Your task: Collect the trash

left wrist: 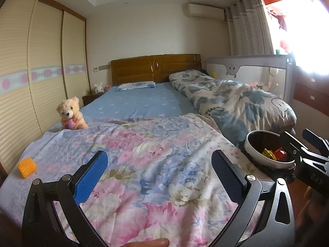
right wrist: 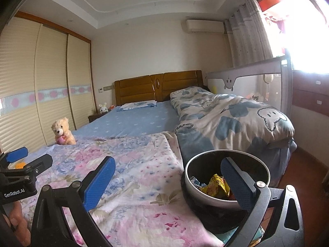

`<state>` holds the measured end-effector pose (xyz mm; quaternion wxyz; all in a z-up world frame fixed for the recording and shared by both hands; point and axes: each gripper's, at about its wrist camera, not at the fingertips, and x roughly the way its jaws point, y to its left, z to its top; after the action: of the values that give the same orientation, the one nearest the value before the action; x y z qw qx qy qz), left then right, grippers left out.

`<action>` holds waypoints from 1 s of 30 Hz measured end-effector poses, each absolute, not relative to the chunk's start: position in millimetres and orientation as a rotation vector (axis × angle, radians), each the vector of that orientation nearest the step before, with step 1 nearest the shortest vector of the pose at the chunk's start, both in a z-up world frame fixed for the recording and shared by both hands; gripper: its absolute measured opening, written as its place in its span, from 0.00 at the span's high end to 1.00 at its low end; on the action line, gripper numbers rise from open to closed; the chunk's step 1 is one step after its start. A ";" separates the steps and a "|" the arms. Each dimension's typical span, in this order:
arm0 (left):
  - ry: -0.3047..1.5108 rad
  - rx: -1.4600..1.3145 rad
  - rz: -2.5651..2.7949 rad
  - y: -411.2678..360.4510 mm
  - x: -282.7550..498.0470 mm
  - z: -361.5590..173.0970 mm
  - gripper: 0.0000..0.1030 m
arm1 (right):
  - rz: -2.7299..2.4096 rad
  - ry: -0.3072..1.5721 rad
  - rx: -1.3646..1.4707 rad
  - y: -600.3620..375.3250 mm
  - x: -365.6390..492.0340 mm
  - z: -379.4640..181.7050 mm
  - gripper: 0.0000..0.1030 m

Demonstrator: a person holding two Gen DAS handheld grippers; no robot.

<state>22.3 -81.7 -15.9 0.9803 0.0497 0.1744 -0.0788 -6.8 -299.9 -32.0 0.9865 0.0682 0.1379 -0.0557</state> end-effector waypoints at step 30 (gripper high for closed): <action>0.349 0.103 -0.170 -82.9 18.8 -16.5 0.00 | -0.098 0.273 0.146 -294.1 -10.5 -26.7 0.00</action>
<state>18.8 -82.9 -16.5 0.9799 0.0513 0.1735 -0.0843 -10.5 -294.1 -26.7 0.9868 0.0726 0.1361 -0.0488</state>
